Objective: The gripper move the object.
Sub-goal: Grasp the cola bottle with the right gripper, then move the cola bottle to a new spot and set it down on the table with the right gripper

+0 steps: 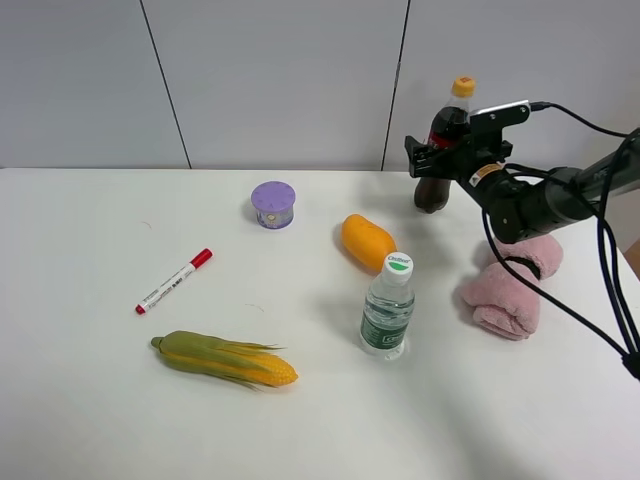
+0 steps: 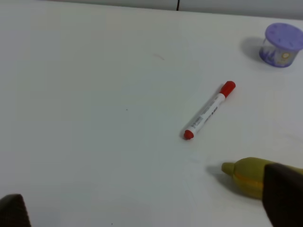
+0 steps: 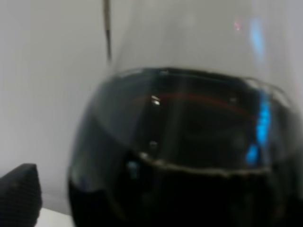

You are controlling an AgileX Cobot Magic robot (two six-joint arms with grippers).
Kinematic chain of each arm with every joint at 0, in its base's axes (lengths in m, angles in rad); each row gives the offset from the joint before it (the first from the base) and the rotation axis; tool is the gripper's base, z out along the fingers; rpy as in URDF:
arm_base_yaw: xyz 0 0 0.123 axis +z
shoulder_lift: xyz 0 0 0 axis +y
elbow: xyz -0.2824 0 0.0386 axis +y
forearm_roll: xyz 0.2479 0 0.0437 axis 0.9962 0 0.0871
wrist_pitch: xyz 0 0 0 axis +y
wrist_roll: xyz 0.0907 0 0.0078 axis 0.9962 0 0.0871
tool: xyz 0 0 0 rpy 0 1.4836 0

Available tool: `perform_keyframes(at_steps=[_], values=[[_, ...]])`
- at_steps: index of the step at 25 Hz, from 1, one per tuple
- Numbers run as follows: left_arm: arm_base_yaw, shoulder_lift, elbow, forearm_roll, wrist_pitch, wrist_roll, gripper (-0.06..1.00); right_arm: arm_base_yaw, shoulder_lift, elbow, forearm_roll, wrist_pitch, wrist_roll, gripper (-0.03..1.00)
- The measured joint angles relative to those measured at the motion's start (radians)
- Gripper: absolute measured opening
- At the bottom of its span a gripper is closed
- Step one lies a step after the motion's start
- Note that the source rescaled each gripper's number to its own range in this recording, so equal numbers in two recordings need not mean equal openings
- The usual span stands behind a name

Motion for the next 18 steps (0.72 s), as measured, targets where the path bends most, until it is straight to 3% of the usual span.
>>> perform_keyframes(at_steps=[3,5,18], values=[[0.000,0.000,0.000,0.000,0.000,0.000,1.00,0.000,0.002,0.000,-0.006,-0.001,0.017,0.37],[0.000,0.000,0.000,0.000,0.000,0.000,1.00,0.000,0.002,0.000,-0.005,-0.004,0.020,0.01],[0.000,0.000,0.000,0.000,0.000,0.000,1.00,0.000,-0.011,-0.003,-0.005,0.021,0.112,0.00]])
